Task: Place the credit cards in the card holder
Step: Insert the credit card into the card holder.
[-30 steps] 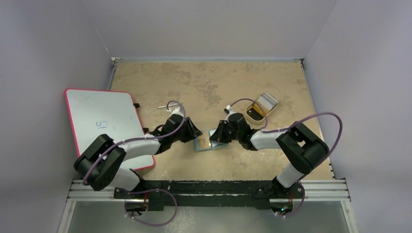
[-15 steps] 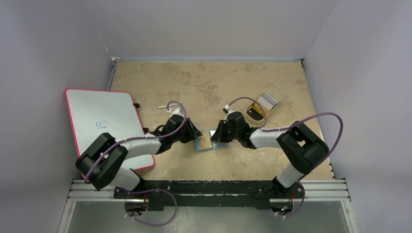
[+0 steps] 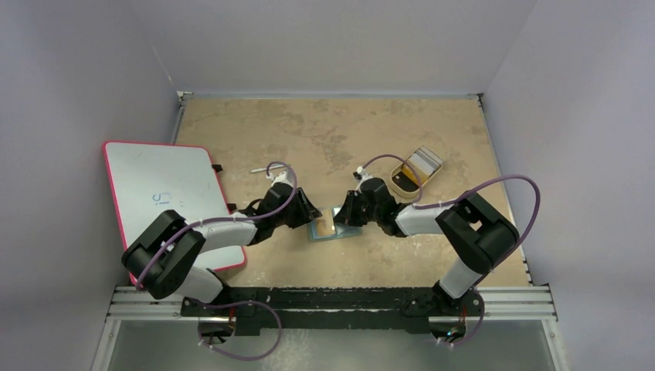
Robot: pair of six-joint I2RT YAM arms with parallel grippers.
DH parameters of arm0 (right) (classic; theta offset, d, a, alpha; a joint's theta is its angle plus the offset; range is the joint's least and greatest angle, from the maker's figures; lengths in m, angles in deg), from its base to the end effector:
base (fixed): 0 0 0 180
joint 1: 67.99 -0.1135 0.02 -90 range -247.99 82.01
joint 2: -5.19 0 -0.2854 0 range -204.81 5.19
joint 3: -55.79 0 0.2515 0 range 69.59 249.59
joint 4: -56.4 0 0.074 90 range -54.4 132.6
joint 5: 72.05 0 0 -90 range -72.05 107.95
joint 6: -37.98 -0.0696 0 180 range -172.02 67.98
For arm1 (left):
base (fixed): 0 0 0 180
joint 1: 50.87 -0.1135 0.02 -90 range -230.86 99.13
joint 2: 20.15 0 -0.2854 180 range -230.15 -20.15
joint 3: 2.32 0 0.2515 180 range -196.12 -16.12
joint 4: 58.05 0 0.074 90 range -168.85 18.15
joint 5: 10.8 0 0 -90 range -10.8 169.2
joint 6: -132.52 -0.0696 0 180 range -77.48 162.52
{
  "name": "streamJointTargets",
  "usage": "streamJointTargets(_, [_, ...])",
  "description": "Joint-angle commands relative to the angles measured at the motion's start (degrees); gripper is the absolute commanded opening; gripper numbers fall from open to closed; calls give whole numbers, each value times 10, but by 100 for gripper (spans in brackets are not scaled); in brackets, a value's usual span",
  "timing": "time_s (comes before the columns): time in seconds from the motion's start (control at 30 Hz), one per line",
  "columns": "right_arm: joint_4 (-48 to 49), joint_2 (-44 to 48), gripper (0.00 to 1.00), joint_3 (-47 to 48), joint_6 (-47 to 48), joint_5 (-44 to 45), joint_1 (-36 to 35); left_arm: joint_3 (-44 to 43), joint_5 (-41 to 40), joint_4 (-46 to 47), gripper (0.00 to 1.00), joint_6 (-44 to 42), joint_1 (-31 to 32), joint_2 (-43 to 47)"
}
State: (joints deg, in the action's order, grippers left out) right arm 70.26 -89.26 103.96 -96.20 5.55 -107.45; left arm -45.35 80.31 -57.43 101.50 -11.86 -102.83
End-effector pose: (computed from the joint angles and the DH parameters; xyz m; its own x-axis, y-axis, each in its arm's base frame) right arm 0.2498 0.2250 0.1402 -0.8270 0.2009 -0.5251 -0.2570 0.6956 0.6709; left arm 0.2236 -0.1828 0.1457 -0.8015 -0.4534 -0.3899 -0.0890 0.7352 -0.6720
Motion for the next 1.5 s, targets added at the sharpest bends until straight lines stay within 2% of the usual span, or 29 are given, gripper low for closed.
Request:
streamJointTargets(0.0, [-1,-16,10,-8,1,-2,-3,2,8,43,36,-5,-1,-2])
streamJointTargets(0.27, [-6,-5,10,-10,-1,1,-3,1,6,41,36,-5,-1,-11])
streamJointTargets(0.43, [-76,56,9,12,1,21,-9,-2,-21,9,37,-15,-1,-13])
streamJointTargets(0.57, [-128,89,8,37,21,51,-12,1,-23,22,37,-13,-1,-20])
streamJointTargets(0.73, [-113,61,7,55,30,21,-14,-3,-10,31,37,-9,-1,-25])
streamJointTargets(1.13, [-79,-6,2,41,24,30,-17,-2,12,53,38,1,-1,-26])
streamJointTargets(1.47, [-64,-19,0,28,19,27,-18,-4,42,81,38,14,-1,-18])
